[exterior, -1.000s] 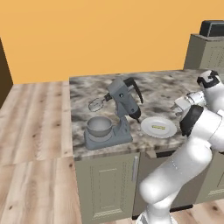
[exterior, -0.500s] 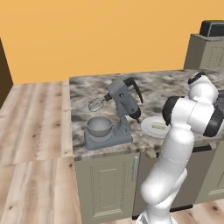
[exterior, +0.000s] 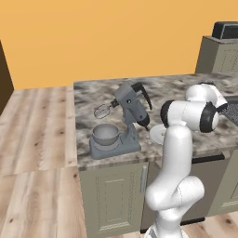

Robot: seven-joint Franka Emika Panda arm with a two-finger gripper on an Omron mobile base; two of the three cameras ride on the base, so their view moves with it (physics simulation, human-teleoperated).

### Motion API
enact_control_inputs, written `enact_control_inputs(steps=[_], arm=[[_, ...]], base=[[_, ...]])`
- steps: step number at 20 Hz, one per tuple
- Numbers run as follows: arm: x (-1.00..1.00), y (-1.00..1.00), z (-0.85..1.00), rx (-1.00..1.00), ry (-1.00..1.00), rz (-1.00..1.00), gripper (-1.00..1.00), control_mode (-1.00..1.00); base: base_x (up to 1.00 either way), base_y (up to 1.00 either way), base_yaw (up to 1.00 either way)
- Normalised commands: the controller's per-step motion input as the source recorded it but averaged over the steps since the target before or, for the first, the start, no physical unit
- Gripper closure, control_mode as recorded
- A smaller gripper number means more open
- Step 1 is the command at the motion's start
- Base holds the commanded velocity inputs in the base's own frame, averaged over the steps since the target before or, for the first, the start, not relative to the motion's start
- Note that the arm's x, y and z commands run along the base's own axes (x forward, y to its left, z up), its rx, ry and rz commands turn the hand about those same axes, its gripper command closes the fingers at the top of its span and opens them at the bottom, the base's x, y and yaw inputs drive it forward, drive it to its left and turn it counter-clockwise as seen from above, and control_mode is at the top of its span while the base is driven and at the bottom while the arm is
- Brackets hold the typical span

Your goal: Add butter and sugar cubes to the stand mixer bowl and then turn on the stand mixer to begin making frosting.

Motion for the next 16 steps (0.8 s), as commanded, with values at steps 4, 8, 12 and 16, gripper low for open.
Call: enact_control_inputs(steps=[4,8,12,16], arm=[[0.08,0.01,-0.29,-0.02,0.0,-0.11,-1.0,-1.0],[0.04,0.14,-0.28,-0.04,0.0,-0.08,-1.0,-1.0],[0.1,0.26,-0.28,-0.07,0.0,-0.06,-1.0,-1.0],[0.19,0.28,-0.22,-0.09,0.0,-0.05,-1.0,-1.0]], base=[[0.0,0.0,0.0],[0.0,0.0,0.0],[0.0,0.0,0.0],[0.0,0.0,0.0]])
